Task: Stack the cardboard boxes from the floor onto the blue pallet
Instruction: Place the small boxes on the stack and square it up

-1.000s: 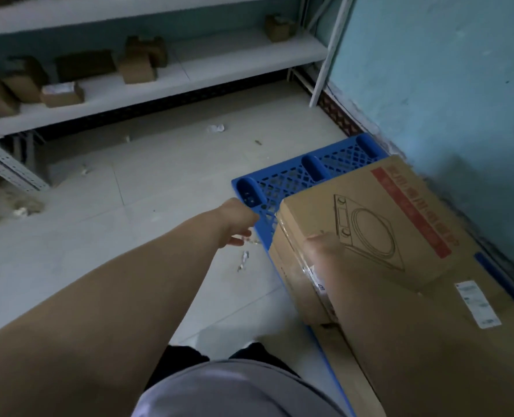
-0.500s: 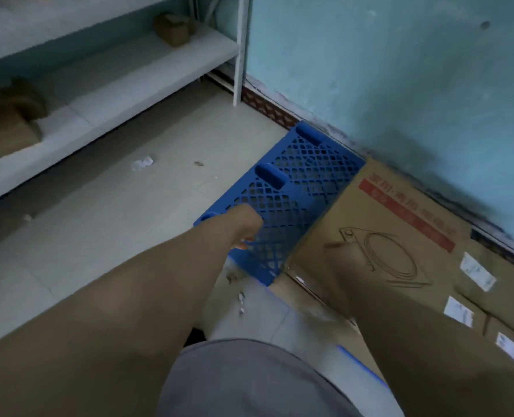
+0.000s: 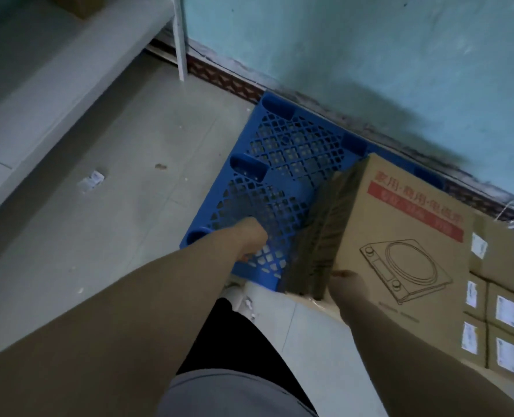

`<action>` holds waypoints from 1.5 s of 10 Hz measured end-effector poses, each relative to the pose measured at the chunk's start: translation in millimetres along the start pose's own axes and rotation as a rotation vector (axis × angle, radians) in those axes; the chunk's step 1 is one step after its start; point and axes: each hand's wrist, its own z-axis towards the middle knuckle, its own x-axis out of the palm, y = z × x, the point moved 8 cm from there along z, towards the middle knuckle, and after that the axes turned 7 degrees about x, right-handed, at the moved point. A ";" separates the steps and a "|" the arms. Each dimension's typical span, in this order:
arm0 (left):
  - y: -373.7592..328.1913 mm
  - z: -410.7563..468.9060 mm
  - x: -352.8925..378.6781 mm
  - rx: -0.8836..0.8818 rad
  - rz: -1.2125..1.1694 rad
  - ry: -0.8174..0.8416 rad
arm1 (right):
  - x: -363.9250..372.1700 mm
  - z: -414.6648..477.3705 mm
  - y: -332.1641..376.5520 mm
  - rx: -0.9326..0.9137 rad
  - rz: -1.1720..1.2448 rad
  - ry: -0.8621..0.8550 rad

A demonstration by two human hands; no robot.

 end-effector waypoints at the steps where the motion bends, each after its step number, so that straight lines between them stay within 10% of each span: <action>1: -5.1 23.3 -9.6 -0.019 0.027 0.079 | 8.6 12.2 21.4 0.021 -0.059 -0.006; 8: -77.1 209.0 145.6 0.068 0.100 0.619 | 67.4 56.7 -11.0 0.090 -0.317 -0.654; 15: -67.9 211.0 200.4 0.001 0.000 0.600 | 67.4 76.1 -23.2 0.065 -0.351 -0.717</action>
